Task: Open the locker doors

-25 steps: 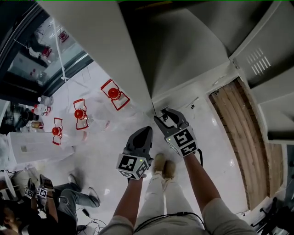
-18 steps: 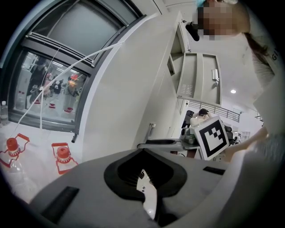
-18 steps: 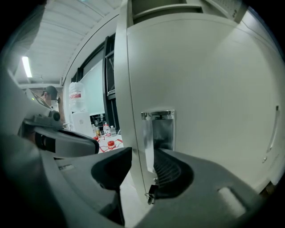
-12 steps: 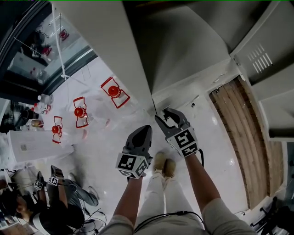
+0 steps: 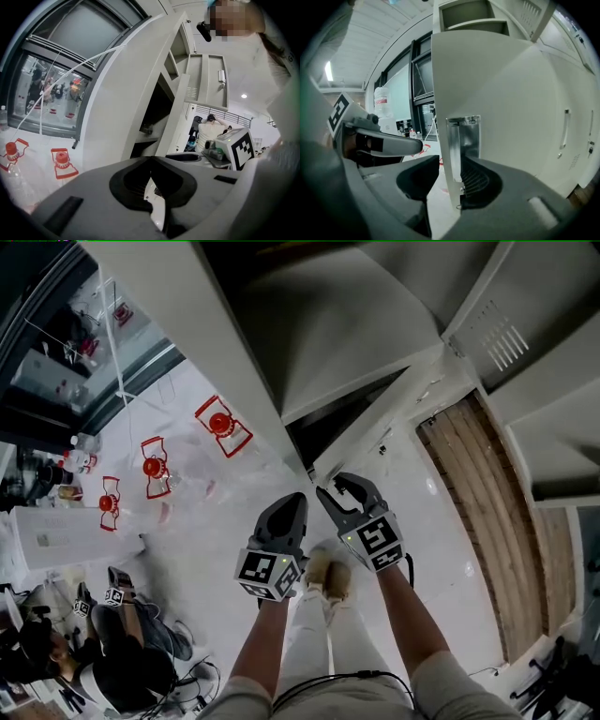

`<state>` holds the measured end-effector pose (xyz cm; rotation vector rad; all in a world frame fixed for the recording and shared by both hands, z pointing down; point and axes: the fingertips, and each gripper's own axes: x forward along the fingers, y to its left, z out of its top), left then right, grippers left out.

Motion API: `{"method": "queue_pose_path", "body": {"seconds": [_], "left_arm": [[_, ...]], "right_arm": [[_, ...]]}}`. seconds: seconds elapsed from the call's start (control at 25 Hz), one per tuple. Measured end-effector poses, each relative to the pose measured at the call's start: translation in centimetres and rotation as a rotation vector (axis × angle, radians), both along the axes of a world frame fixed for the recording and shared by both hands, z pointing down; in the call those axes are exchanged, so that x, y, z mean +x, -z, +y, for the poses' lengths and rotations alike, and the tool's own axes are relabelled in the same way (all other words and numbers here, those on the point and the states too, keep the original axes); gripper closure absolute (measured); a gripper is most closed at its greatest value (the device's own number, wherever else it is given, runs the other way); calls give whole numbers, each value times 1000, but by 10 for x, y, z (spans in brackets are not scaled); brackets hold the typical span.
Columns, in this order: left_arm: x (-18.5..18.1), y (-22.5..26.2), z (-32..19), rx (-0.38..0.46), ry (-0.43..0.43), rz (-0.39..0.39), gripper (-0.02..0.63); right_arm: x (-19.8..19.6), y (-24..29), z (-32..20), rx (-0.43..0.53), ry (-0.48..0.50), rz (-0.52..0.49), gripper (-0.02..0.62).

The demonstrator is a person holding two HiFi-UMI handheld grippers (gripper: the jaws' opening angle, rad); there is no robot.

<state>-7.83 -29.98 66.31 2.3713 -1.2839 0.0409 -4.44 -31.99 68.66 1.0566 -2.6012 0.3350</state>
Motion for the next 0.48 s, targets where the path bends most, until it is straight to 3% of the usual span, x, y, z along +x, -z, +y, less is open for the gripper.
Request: {"method": "queue_pose_path", "body": {"seconds": [0.48], "left_arm": [[20, 7, 31, 4, -1, -5, 607]], "right_arm": [[50, 0, 40, 22, -33, -31, 467]]}}
